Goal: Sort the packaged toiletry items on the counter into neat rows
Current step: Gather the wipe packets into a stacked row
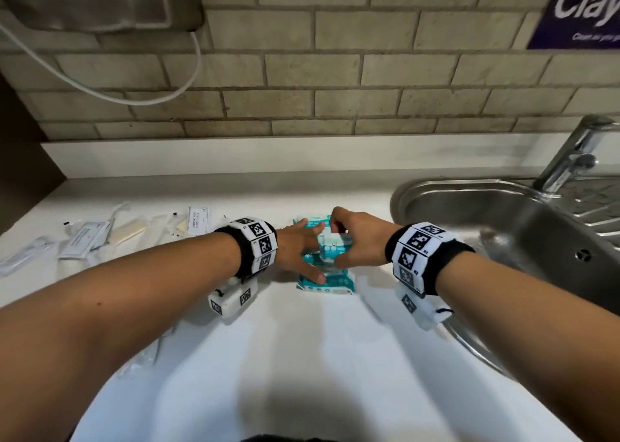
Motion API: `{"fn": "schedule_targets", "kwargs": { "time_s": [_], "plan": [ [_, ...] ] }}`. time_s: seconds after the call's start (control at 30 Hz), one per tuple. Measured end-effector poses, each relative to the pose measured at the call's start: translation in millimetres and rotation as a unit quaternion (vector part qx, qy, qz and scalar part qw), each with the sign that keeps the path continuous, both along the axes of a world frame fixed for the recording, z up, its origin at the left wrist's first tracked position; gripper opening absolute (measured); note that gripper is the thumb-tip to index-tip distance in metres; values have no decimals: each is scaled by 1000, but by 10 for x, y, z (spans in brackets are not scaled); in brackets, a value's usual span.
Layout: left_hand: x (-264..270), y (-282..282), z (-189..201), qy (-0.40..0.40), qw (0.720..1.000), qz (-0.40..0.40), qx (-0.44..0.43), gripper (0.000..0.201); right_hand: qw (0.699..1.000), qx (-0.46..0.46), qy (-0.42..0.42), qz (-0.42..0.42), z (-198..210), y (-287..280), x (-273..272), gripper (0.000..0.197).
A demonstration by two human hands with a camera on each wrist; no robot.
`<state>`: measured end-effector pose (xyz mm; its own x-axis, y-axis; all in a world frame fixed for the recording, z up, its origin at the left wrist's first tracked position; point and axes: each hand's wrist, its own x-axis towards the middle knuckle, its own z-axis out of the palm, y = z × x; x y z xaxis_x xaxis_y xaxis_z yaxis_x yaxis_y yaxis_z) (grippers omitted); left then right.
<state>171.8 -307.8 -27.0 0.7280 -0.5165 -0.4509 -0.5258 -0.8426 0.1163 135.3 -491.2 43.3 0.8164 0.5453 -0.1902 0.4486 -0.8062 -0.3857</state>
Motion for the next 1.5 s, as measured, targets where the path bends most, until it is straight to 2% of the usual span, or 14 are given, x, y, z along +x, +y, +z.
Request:
{"fn": "schedule_targets", "kwargs": {
  "time_s": [0.23, 0.43, 0.6, 0.73, 0.97, 1.17, 1.27, 1.4, 1.5],
  "plan": [
    [27, 101, 75, 7, 998, 62, 33, 71, 999, -22, 6, 49, -80, 75, -87, 37],
    [115, 161, 40, 18, 996, 86, -20, 69, 998, -46, 33, 41, -208, 88, -55, 39],
    [224, 239, 116, -33, 980, 145, -133, 54, 996, -48, 53, 59, -327, 157, -108, 42],
    [337, 211, 228, -66, 976, 177, -107, 63, 997, -28, 50, 57, -406, 237, -132, 42],
    [482, 108, 257, -29, 975, 213, -61, 95, 995, -26, 63, 76, -428, 294, -41, 51],
    [530, 94, 209, -7, 976, 209, -67, 88, 994, -4, 62, 92, -462, 313, -12, 52],
    [563, 121, 237, 1, 975, 208, -73, 88, 993, -24, 37, 109, -431, 309, -10, 62],
    [596, 107, 250, -37, 978, 200, -51, 86, 988, -95, -5, 118, -401, 230, 54, 98],
    [584, 84, 256, -49, 979, 197, -10, 81, 985, -131, 4, 108, -409, 202, 90, 102]
  ]
}}
